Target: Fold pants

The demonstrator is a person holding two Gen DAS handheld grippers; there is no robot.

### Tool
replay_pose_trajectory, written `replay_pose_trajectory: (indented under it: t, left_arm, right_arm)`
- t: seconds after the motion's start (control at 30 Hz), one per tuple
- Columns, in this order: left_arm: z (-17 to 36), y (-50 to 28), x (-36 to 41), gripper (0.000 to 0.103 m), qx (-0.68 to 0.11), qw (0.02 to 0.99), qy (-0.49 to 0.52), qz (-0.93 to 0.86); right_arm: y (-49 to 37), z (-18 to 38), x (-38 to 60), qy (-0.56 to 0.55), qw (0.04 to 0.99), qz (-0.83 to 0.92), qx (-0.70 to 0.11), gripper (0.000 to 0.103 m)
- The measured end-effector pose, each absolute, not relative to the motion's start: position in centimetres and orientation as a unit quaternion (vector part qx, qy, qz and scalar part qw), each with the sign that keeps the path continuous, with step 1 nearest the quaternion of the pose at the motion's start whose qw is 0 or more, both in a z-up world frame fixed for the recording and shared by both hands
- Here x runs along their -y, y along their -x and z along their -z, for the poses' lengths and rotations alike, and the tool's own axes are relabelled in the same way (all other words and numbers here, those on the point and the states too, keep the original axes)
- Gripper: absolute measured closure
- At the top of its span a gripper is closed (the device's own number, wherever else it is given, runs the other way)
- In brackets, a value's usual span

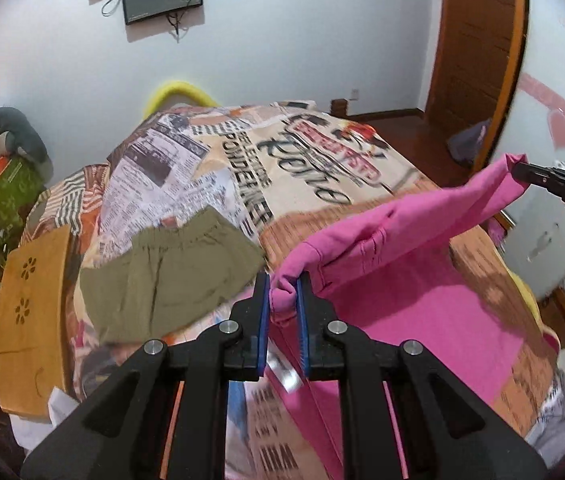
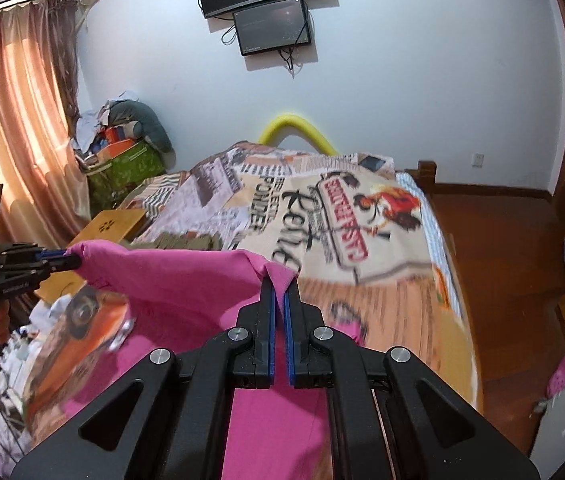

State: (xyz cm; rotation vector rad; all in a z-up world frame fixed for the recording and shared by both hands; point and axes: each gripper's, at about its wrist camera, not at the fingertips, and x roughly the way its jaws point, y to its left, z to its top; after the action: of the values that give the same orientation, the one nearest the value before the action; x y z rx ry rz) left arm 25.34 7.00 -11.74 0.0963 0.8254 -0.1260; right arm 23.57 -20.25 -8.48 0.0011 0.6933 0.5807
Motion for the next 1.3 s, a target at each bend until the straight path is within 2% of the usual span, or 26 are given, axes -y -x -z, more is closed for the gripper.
replay_pose_trajectory:
  t: [0.43, 0.87, 1.03, 1.3]
  left_arm:
    - [17.8, -15.8, -4.2, 0.092, -0.447, 0.887, -0.066, 0.091]
    - [21.3, -12.5, -3.7, 0.091, -0.478, 0.872, -0.04, 0.102]
    - [21.2, -11.7, -4.2, 0.091, -0.483, 0.869, -0.032, 0.099]
    - [16.9, -11.1, -4.7, 0.091, -0.441, 0.892, -0.028, 0.095]
  right_arm:
    - [-15.1, 14.0, 22.3, -0.015, 0.883, -0.261, -0.389, 0.1]
    - [-11.3, 20.0, 24.2, -0.027, 0.87, -0.21, -0.446, 0.098]
    - [-10.5, 20.7, 25.0, -0.029, 0.86, -0.198, -0.469, 0.094]
    - [-9.8, 17.9, 27.1, -0.042, 0.876, -0.171, -0.449, 0.092]
